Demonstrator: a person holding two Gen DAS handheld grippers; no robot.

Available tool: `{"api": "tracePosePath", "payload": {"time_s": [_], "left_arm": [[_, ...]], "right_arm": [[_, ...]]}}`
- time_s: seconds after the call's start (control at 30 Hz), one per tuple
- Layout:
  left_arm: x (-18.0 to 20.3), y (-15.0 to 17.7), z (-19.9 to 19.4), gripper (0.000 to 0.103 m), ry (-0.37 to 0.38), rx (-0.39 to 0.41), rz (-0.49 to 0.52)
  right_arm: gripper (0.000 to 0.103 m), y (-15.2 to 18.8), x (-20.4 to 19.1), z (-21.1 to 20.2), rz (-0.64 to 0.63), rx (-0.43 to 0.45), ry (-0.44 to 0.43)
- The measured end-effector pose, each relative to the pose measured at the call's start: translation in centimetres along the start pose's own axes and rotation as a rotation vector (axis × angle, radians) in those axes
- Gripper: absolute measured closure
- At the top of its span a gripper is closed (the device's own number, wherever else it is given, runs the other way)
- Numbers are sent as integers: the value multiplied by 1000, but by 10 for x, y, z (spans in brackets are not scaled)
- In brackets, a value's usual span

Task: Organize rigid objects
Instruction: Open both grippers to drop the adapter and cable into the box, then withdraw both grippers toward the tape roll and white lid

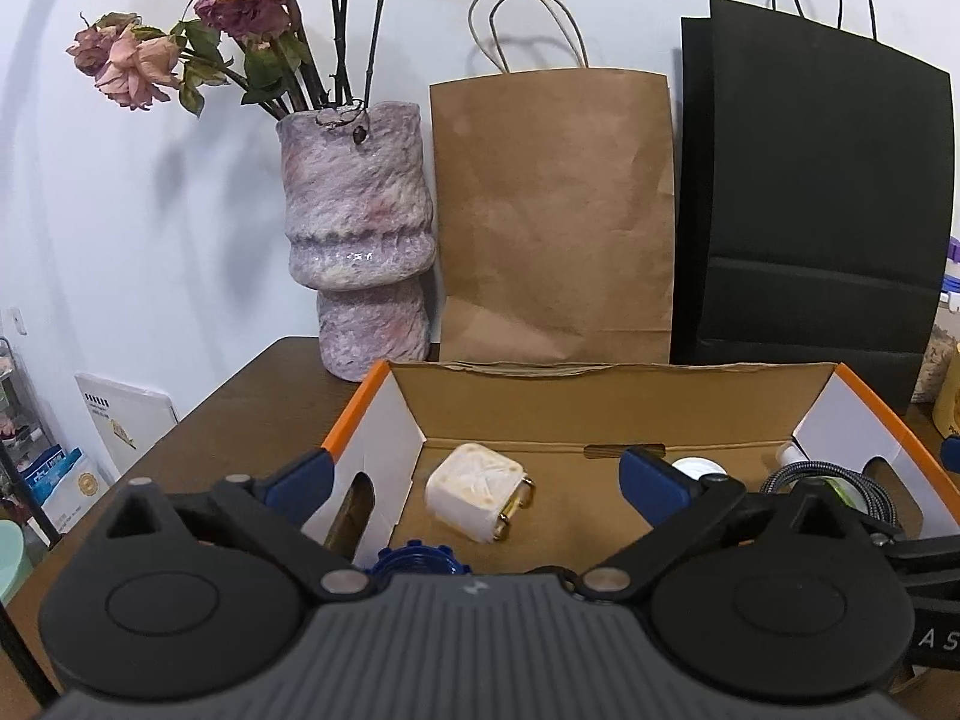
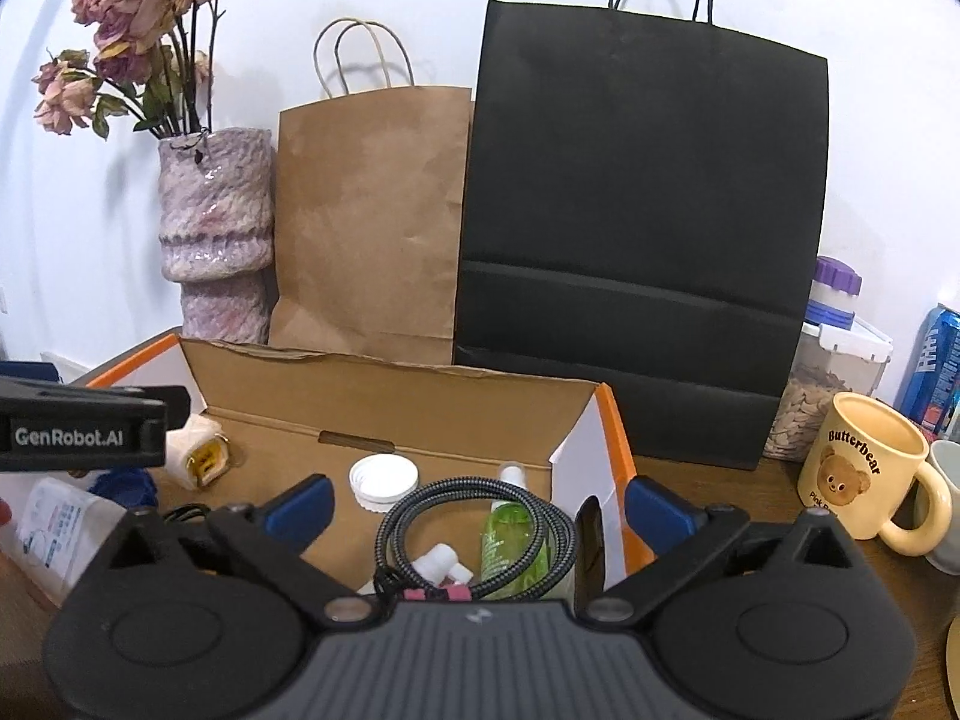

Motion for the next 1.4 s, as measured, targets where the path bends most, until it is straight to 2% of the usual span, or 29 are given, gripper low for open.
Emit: {"api": "tracePosePath", "payload": {"time_s": [0.83,1.2,1.4], "left_arm": [[-13,-2,0,0,-13,21,-26],[-25,5,-30,0,16,97,-39],[-35,17,-47,0,27,111,-29]], "right_arm": [[0,-2,5,-10,61,20,-8],[0,2,0,-34,23,32,7],[0,11,-3,-58,-2,42,11]]}}
Point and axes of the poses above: each gripper's, at about its wrist camera, not at the fingertips, and z roughly the way its jaws point, x to its right, y to its underside, the point moved 1 cm from there along z, roughly the way its jaws point, and after that the axes turned 13 degrees about -y, right-handed, at the moved point
